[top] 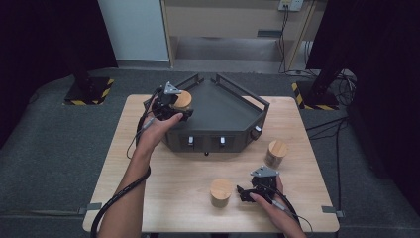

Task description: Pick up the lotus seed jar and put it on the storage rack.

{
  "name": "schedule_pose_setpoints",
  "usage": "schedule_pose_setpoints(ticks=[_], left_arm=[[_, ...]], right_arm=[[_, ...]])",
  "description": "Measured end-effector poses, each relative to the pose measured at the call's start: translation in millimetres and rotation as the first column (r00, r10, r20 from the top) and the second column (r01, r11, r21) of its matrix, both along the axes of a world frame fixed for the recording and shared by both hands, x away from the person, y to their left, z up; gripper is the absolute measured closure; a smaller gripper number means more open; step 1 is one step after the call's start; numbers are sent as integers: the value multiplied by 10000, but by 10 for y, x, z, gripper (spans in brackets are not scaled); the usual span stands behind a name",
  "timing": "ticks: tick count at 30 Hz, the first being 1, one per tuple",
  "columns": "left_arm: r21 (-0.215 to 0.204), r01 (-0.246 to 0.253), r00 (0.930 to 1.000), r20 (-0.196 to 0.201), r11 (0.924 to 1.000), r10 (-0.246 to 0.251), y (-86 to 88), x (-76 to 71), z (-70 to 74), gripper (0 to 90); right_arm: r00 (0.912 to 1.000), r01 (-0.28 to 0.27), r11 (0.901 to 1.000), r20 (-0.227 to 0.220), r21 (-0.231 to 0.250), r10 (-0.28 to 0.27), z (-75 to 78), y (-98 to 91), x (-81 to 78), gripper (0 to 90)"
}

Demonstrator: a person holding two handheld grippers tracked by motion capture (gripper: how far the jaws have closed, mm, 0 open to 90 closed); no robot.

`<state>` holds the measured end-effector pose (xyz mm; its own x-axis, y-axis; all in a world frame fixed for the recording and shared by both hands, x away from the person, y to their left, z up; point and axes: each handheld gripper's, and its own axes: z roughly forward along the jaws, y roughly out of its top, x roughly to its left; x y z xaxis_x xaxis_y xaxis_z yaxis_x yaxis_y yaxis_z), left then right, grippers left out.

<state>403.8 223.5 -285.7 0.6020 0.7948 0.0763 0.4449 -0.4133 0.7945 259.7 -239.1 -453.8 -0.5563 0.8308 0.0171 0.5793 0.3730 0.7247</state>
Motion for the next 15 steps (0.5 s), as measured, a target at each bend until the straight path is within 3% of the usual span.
schedule_pose_setpoints(ticks=[15], left_arm=[[-13, -81, 9996, -253, 10000, 81, 14, 65, -133, 245]], right_arm=[[10000, -2, 10000, -6, 2, 2, 1, -1, 1, 4]])
